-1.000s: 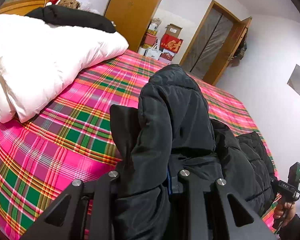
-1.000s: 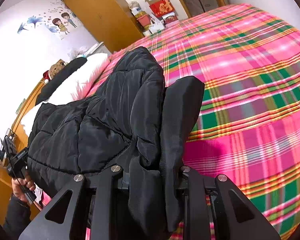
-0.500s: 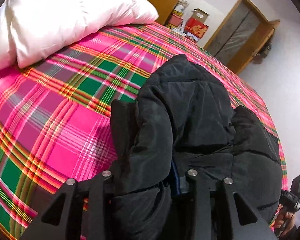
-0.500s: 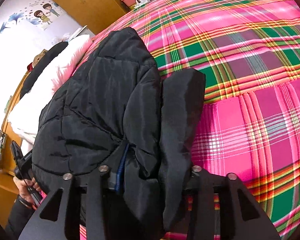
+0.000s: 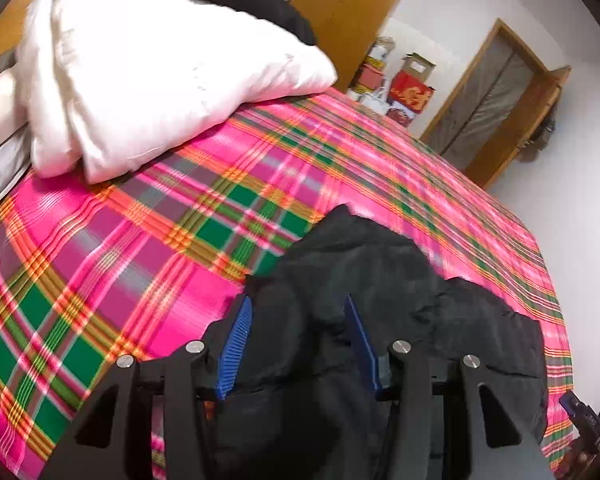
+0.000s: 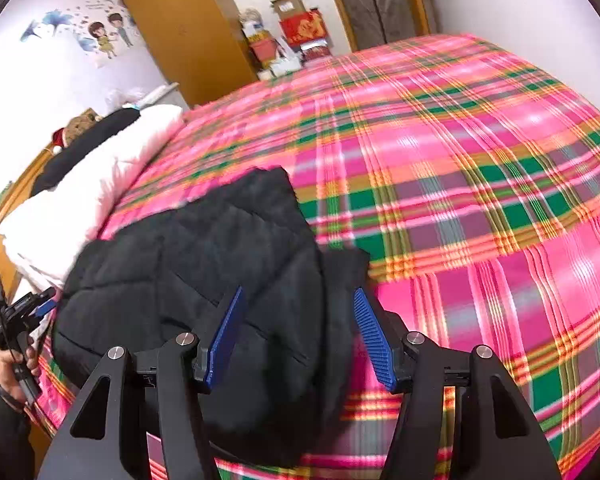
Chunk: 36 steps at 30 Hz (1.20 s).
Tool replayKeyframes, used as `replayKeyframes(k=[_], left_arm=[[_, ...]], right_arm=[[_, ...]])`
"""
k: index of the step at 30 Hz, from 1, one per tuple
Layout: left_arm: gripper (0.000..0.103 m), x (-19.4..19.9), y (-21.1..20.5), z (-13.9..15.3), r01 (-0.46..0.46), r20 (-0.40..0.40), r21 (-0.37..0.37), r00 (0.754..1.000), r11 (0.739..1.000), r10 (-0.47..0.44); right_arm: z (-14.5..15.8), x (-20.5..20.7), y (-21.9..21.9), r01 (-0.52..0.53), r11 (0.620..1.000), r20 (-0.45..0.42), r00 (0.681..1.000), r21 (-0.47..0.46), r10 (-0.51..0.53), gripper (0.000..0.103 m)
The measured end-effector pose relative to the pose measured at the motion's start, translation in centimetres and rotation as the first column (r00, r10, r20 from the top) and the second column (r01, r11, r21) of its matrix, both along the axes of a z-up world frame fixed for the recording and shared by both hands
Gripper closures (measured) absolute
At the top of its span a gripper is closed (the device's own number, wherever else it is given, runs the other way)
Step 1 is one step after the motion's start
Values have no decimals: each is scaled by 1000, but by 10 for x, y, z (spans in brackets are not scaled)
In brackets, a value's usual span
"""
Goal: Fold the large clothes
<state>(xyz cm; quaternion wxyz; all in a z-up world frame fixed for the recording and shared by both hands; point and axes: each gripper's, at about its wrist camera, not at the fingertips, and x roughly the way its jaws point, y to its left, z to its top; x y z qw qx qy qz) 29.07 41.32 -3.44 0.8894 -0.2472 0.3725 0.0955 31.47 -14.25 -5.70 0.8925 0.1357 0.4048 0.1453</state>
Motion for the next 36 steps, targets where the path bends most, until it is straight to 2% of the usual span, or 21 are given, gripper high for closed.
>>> replayKeyframes(k=[3,6,9,15,21,36], left_arm=[[53,23,-22,-3,72,-29,75,997,995,-70],[52,45,-37,-17,110,-83,135,992,985,-100],[52,53,-39,-27,98,-93,143,992,985,-85],[52,45,-43,-18,98,-93,176,992,980,-83],[52,10,-61,13,75,-54,210,996,975,-65],[52,-122,-166,88,107,-5,253,994,961,-110]], right_arm=[[-7,15,27,-67,996,-9,998,-62,66,46],[-29,35,49,-110,985,-78,992,-134,100,47],[-40,41,53,-119,980,-93,990,-158,105,47],[-27,28,47,-102,982,-71,993,-156,92,47],[0,-8,49,-106,985,-19,994,-140,104,47],[42,-142,47,-146,978,47,987,-151,155,47]])
